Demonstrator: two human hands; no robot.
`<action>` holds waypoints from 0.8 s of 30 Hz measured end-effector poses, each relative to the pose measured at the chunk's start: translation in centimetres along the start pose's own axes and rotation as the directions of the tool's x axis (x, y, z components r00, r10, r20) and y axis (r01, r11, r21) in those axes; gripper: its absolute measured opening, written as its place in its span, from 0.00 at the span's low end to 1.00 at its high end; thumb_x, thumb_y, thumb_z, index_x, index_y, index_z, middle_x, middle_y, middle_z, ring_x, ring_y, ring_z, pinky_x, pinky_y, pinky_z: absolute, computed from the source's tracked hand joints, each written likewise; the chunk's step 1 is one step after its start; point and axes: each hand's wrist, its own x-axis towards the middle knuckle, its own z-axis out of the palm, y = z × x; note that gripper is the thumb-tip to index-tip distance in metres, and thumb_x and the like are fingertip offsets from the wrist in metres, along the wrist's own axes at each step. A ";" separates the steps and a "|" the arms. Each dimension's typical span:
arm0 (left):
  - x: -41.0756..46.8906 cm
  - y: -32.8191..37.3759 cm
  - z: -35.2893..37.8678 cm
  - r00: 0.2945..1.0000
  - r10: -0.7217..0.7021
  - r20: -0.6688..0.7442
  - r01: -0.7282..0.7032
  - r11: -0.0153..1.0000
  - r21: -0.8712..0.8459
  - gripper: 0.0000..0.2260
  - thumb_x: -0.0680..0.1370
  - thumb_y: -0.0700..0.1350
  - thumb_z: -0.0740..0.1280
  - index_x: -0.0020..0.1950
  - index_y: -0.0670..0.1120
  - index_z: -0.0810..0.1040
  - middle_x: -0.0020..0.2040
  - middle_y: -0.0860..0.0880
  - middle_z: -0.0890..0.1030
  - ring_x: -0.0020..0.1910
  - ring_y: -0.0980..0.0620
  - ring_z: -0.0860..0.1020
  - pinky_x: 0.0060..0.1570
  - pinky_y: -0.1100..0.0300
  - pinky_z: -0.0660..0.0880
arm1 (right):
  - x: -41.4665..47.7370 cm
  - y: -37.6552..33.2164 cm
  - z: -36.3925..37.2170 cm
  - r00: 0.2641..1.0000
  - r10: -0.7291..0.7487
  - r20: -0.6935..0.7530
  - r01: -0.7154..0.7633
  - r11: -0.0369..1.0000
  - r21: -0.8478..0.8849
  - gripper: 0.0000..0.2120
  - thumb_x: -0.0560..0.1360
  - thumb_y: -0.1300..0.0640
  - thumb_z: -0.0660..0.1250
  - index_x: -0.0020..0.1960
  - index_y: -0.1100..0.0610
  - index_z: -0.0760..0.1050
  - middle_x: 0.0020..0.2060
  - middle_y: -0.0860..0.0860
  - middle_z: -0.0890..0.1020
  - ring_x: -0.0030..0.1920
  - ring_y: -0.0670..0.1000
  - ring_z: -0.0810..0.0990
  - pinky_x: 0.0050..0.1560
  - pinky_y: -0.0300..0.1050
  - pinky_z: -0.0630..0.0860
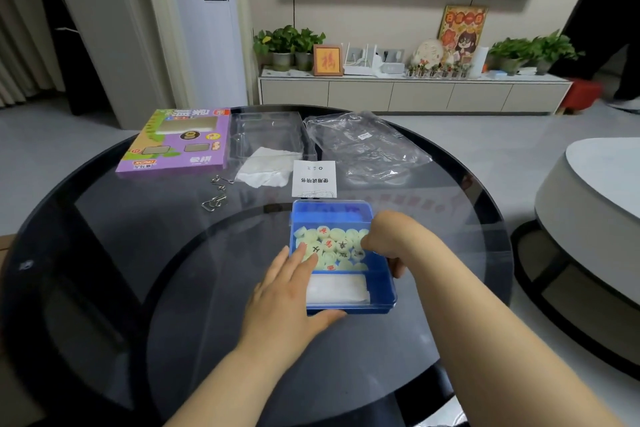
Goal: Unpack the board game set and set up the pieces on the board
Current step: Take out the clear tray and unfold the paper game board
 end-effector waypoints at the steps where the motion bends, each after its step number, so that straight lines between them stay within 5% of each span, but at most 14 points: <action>1: 0.0 -0.1 0.0 1.000 0.006 -0.001 -0.006 1.000 -0.002 0.35 0.72 0.64 0.61 0.74 0.55 0.50 0.75 0.61 0.45 0.74 0.59 0.42 0.69 0.61 0.53 | 0.0 0.0 0.1 1.000 -0.003 0.004 0.003 1.000 0.001 0.14 0.77 0.62 0.54 0.33 0.60 0.61 0.42 0.59 0.75 0.50 0.58 0.81 0.30 0.39 0.66; 6: 0.0 -0.4 -0.2 1.000 0.022 -0.007 -0.022 1.000 -0.018 0.36 0.71 0.64 0.61 0.74 0.55 0.49 0.75 0.60 0.44 0.74 0.59 0.42 0.69 0.62 0.52 | 0.5 2.5 0.9 0.999 0.006 0.052 -0.023 0.943 0.332 0.14 0.76 0.62 0.55 0.33 0.64 0.68 0.18 0.53 0.76 0.17 0.48 0.75 0.22 0.35 0.74; 12: 0.2 -0.9 -0.1 0.998 0.058 -0.028 -0.059 0.997 -0.050 0.36 0.71 0.63 0.62 0.73 0.55 0.50 0.75 0.60 0.46 0.74 0.60 0.43 0.65 0.69 0.37 | 0.2 5.8 2.2 0.996 -0.084 0.027 0.034 0.648 0.761 0.12 0.78 0.64 0.57 0.36 0.62 0.71 0.26 0.54 0.76 0.19 0.44 0.73 0.19 0.34 0.68; 24: 0.1 -1.5 -0.2 0.998 -0.012 -0.069 -0.014 0.932 -0.363 0.36 0.65 0.52 0.75 0.70 0.53 0.64 0.65 0.67 0.55 0.71 0.63 0.53 0.69 0.64 0.50 | 0.5 6.4 2.4 0.990 -0.117 0.074 0.015 0.627 0.779 0.11 0.78 0.64 0.58 0.38 0.61 0.71 0.21 0.49 0.78 0.21 0.44 0.75 0.20 0.35 0.69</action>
